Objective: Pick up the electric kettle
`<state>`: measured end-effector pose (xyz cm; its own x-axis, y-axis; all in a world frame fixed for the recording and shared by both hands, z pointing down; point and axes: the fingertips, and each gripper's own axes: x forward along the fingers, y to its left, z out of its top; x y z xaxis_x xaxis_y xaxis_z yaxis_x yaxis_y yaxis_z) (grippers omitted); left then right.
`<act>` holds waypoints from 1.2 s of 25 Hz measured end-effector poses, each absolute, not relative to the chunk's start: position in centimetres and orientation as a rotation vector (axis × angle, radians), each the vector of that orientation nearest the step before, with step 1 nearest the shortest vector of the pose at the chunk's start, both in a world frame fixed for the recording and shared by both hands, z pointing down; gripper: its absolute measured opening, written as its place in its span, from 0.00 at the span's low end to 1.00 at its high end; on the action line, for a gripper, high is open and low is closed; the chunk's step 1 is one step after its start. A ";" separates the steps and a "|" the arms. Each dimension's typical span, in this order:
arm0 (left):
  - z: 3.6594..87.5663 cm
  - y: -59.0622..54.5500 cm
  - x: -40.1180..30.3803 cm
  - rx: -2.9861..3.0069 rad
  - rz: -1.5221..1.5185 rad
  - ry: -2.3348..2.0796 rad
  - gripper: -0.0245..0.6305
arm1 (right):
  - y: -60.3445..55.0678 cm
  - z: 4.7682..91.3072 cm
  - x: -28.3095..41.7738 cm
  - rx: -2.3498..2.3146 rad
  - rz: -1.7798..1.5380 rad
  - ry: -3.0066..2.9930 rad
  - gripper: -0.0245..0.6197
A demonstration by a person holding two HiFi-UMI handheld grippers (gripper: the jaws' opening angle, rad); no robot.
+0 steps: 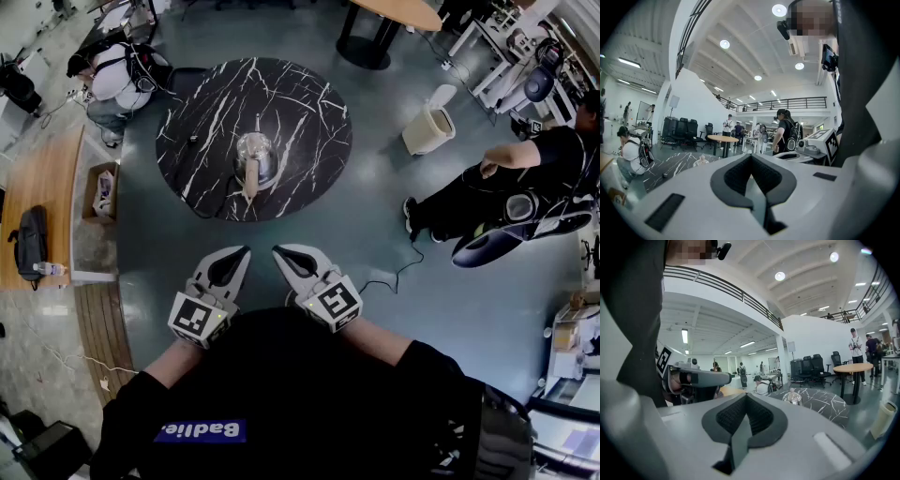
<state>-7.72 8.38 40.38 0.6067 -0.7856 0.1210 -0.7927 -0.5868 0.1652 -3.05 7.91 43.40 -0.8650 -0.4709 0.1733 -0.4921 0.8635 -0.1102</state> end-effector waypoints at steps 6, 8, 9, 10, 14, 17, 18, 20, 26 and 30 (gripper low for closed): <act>39.8 8.2 -8.2 2.615 0.058 -1.345 0.05 | 8.1 43.4 -3.2 0.759 0.229 -2.888 0.04; 40.2 8.3 -8.2 2.620 0.047 -1.338 0.05 | 8.1 43.5 -3.2 0.758 0.227 -2.887 0.04; 40.3 8.3 -8.2 2.620 0.045 -1.338 0.05 | 8.1 43.5 -3.2 0.757 0.227 -2.887 0.04; 40.3 8.3 -8.2 2.616 0.048 -1.342 0.05 | 8.2 43.6 -3.2 0.757 0.227 -2.887 0.04; 40.1 8.3 -8.2 2.609 0.053 -1.347 0.05 | 8.3 43.6 -3.1 0.757 0.228 -2.884 0.04; 40.3 8.3 -8.1 2.613 0.048 -1.338 0.05 | 8.3 43.5 -3.0 0.753 0.235 -2.887 0.04; 40.5 8.3 -8.0 2.611 0.048 -1.337 0.05 | 8.3 43.5 -3.0 0.752 0.241 -2.891 0.04; 40.8 8.3 -8.0 2.604 0.046 -1.336 0.05 | 8.3 43.6 -3.0 0.750 0.256 -2.897 0.04; 41.4 7.9 -7.6 2.570 0.053 -1.342 0.05 | 7.9 43.8 -2.3 0.755 0.278 -2.892 0.04; 41.2 7.4 -7.2 2.567 0.059 -1.359 0.05 | 7.5 43.8 -1.8 0.743 0.280 -2.890 0.04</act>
